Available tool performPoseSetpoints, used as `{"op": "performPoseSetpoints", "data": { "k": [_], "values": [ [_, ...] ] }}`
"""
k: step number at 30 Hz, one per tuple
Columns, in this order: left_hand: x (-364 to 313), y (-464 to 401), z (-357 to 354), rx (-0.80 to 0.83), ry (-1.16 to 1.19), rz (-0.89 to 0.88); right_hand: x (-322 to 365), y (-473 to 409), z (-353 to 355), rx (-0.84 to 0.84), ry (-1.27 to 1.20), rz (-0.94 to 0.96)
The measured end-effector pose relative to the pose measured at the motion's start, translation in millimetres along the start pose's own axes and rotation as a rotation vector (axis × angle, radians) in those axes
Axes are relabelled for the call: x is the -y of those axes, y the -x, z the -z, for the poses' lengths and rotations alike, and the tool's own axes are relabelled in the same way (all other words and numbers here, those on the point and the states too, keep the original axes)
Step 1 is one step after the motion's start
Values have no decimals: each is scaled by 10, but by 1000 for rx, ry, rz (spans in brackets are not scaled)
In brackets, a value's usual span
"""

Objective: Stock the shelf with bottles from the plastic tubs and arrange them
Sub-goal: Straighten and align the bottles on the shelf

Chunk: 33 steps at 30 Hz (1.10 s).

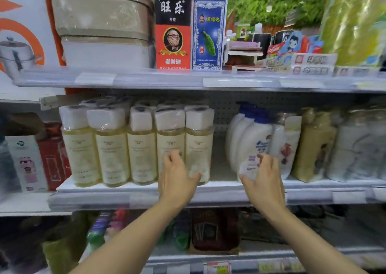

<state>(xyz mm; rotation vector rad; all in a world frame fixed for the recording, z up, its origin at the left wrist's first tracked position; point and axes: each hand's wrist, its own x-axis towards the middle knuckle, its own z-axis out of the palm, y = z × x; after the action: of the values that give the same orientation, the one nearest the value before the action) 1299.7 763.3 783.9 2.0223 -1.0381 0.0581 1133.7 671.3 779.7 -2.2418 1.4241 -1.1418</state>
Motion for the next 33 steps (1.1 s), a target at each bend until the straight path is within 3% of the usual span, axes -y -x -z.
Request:
{"op": "performPoseSetpoints", "data": {
  "k": [7, 12, 17, 24, 33],
  "values": [
    [-617, -9, -573, 85, 126, -70, -564, -394, 277, 44, -157, -85],
    [-833, -98, -999, 176, 145, 86, -780, -565, 121, 267, -167, -32],
    [-886, -274, -1209, 240, 223, 213, -885, -725, -28, 343, -101, 44],
    [-843, -331, -1278, 247, 327, 148, -888, -789, -137, 381, -112, 66],
    [-889, -325, -1137, 250, 184, 14, -828, -688, -119, 430, -180, 52]
  ]
}}
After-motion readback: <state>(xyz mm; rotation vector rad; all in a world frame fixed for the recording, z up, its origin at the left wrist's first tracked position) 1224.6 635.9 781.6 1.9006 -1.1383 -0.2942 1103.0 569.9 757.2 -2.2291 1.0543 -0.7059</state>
